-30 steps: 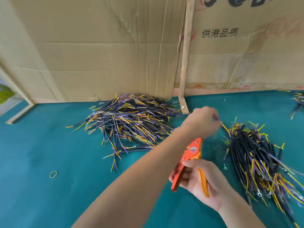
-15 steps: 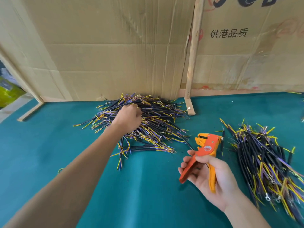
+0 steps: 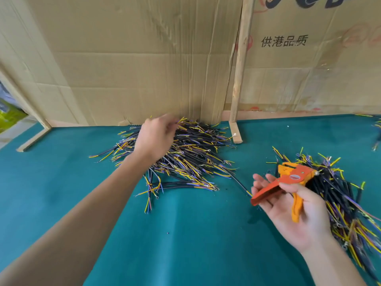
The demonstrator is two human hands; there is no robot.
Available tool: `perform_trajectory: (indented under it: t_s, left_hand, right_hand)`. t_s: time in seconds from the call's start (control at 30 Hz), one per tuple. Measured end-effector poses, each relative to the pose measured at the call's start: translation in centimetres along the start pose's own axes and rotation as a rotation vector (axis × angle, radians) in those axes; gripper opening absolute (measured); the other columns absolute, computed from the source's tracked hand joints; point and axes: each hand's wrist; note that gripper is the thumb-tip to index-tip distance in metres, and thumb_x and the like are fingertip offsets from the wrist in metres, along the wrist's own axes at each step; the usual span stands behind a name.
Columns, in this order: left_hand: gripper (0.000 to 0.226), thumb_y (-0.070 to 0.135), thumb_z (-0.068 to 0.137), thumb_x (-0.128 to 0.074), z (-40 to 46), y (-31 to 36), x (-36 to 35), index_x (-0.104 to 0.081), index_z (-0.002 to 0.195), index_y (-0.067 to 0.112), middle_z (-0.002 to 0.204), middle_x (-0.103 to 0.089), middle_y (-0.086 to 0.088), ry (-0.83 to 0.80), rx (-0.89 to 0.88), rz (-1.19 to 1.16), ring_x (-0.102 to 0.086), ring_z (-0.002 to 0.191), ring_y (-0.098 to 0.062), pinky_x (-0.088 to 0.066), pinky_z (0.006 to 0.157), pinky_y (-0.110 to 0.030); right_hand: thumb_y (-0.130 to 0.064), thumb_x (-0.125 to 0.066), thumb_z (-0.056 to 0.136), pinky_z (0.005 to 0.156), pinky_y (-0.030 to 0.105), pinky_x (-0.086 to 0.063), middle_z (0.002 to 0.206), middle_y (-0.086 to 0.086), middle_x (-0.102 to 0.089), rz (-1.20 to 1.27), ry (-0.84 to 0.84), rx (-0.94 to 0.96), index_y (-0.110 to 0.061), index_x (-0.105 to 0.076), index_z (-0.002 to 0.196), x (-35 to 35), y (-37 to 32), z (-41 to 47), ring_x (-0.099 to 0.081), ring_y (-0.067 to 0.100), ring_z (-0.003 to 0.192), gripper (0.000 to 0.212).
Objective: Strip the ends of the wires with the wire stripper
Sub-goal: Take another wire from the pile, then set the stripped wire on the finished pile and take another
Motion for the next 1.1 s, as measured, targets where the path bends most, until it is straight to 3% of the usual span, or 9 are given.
perform_trajectory:
  t_s: [0.1,0.17,0.23,0.33,0.47,0.63,0.73,0.83,1.1]
  left_hand:
    - [0.017,0.011,0.096,-0.058,-0.8,2.9,-0.1,-0.071,0.105,0.014,0.095,-0.07,-0.009,-0.007,-0.157,-0.025,-0.063,0.088,-0.034,-0.049,0.077,-0.04]
    - [0.017,0.013,0.095,-0.059,-2.3,4.6,-1.1,-0.073,0.105,0.016,0.097,-0.071,-0.007,-0.203,-0.192,-0.056,-0.064,0.094,-0.031,-0.049,0.081,-0.038]
    - [0.018,0.013,0.094,-0.061,-4.5,5.8,-2.7,-0.076,0.104,0.017,0.09,-0.071,-0.002,-0.414,-0.116,-0.089,-0.064,0.087,-0.024,-0.046,0.078,-0.029]
    - [0.022,0.006,0.093,-0.058,-7.4,6.8,-4.1,-0.076,0.102,0.013,0.074,-0.066,-0.004,-0.547,0.147,-0.284,-0.051,0.065,-0.014,-0.041,0.064,-0.023]
    - [0.021,-0.002,0.096,-0.054,-9.6,7.1,-4.1,-0.071,0.108,0.003,0.08,-0.074,-0.007,-0.498,0.453,-0.803,-0.058,0.058,-0.011,-0.04,0.052,-0.018]
    - [0.015,-0.003,0.096,-0.059,-12.0,7.6,-4.1,-0.065,0.107,0.004,0.089,-0.075,-0.017,-0.43,0.725,-1.364,-0.071,0.067,-0.019,-0.052,0.055,-0.021]
    - [0.016,-0.004,0.094,-0.06,-13.4,7.6,-5.1,-0.064,0.108,0.004,0.092,-0.074,-0.022,-0.352,0.798,-1.479,-0.073,0.071,-0.023,-0.057,0.061,-0.025]
    - [0.022,-0.001,0.09,-0.064,-14.2,7.6,-5.8,-0.061,0.112,0.004,0.094,-0.073,-0.024,-0.269,0.808,-1.566,-0.072,0.07,-0.024,-0.059,0.065,-0.027]
    - [0.012,-0.004,0.098,-0.056,-14.5,7.3,-6.6,-0.06,0.104,0.006,0.085,-0.067,-0.023,-0.282,0.676,-1.475,-0.064,0.061,-0.029,-0.055,0.062,-0.033]
  right_hand:
    - [-0.007,-0.056,0.075,0.092,0.048,-0.052,0.127,0.031,-0.064,-0.027,0.007,0.052,0.003,-0.057,0.128,0.4,-1.1,-0.1,-0.07,0.043,0.107,0.053]
    - [-0.007,-0.055,0.075,0.091,0.047,-0.052,0.129,0.031,-0.062,-0.062,0.028,0.034,0.007,-0.057,0.13,0.5,-1.2,-0.1,-0.07,0.044,0.109,0.057]
    - [-0.006,-0.053,0.076,0.09,0.047,-0.052,0.13,0.03,-0.061,-0.082,0.057,0.032,0.009,-0.055,0.132,0.7,-1.1,0.1,-0.069,0.044,0.111,0.058]
    - [-0.001,-0.044,0.088,0.087,0.046,-0.055,0.125,0.021,-0.059,-0.123,0.106,0.154,0.006,-0.056,0.127,1.3,-1.4,0.6,-0.066,0.043,0.117,0.041]
    - [0.003,-0.041,0.092,0.086,0.045,-0.057,0.124,0.014,-0.056,-0.179,0.191,0.32,-0.006,-0.06,0.119,2.1,-2.1,0.9,-0.064,0.043,0.12,0.034]
    - [-0.001,-0.048,0.075,0.076,0.04,-0.063,0.127,0.028,-0.067,-0.185,-0.074,0.133,0.001,-0.057,0.121,0.6,-0.3,0.0,-0.072,0.039,0.09,0.047]
    - [0.0,-0.047,0.075,0.078,0.043,-0.061,0.132,0.032,-0.062,-0.192,-0.257,-0.065,0.006,-0.054,0.129,-0.4,1.2,-0.7,-0.069,0.04,0.088,0.054]
    - [0.001,-0.056,0.07,0.078,0.046,-0.061,0.135,0.033,-0.059,-0.229,-0.335,-0.208,0.009,-0.054,0.13,-1.1,2.8,-1.1,-0.067,0.041,0.086,0.061]
    - [-0.014,-0.083,0.058,0.076,0.044,-0.058,0.129,0.03,-0.061,-0.256,-0.411,-0.273,0.006,-0.059,0.134,-1.5,3.6,-1.4,-0.062,0.035,0.081,0.082]
Point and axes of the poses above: each hand's wrist, its own z-axis towards the middle knuckle, its own x-axis out of the back of the hand, y = z × x
